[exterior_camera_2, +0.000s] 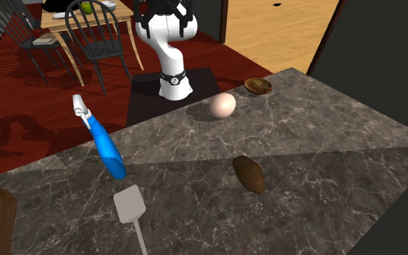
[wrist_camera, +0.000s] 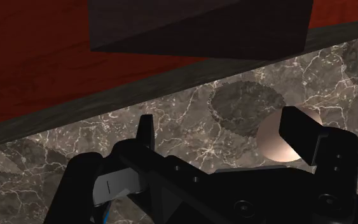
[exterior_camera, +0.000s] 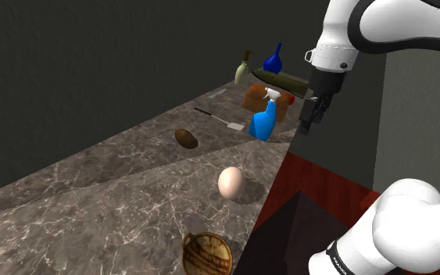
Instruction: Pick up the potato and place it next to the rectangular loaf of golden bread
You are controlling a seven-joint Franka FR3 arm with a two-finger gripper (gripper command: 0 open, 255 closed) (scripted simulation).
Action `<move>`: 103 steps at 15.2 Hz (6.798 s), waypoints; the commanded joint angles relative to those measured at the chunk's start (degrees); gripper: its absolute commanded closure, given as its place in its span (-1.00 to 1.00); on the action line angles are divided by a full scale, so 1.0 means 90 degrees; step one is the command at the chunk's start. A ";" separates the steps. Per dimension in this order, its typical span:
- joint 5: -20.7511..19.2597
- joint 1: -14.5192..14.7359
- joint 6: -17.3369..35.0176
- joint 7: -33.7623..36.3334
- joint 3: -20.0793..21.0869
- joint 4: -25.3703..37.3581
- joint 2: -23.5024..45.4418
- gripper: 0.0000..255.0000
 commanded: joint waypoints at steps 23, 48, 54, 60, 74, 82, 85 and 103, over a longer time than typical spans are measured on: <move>-0.0364 0.0425 0.3370 0.0852 0.0885 0.1940 0.4681 -1.00; -0.1198 0.0806 0.4243 0.1360 0.0950 0.4130 0.7524 -1.00; -0.1198 0.0805 0.4243 0.1358 0.0950 0.4130 0.7524 1.00; -0.1198 0.0806 0.4243 0.1360 0.0950 0.4130 0.7524 1.00; -0.1005 0.0783 0.3262 0.1128 0.1024 0.4650 0.7039 1.00; -0.0926 0.0786 0.2660 0.1010 0.1049 0.5088 0.6864 1.00; -0.0903 0.0791 0.2426 0.0969 0.1056 0.5282 0.6820 1.00; -0.0826 0.0755 0.1051 0.0623 0.1039 0.6648 0.6772 1.00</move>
